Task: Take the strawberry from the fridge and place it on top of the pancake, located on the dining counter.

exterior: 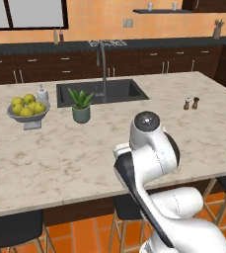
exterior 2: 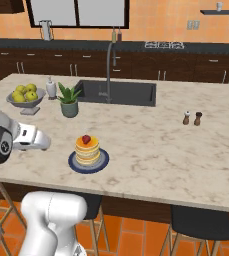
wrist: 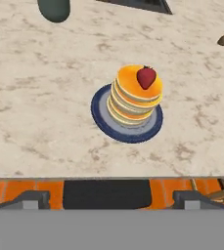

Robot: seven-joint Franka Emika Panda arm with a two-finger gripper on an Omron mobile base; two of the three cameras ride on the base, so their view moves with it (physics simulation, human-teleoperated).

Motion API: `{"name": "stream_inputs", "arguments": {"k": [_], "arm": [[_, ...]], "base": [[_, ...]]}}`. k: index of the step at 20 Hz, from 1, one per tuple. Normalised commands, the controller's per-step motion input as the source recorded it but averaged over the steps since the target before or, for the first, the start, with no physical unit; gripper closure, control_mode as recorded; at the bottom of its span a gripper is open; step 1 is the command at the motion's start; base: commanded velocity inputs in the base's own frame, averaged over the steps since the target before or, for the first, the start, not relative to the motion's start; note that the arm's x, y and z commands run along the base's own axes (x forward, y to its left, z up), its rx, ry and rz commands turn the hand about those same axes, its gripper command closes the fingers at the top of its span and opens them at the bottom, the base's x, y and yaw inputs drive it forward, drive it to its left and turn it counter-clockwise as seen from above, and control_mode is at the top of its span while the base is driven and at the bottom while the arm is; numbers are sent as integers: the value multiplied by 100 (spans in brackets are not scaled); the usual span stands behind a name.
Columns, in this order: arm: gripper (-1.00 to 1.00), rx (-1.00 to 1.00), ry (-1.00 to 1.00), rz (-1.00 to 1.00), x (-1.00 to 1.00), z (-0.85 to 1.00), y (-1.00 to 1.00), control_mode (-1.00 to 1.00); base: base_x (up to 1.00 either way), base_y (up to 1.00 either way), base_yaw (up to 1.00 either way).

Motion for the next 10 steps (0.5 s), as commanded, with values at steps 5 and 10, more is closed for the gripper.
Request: {"name": "stream_inputs", "arguments": {"k": [5, 10], "arm": [[-100, -20, 1, 11, -23, -37, 39, -100], [-100, -13, 14, 15, 0, -56, 15, -100]], "base": [[0, 0, 0], [0, 0, 0]]}}
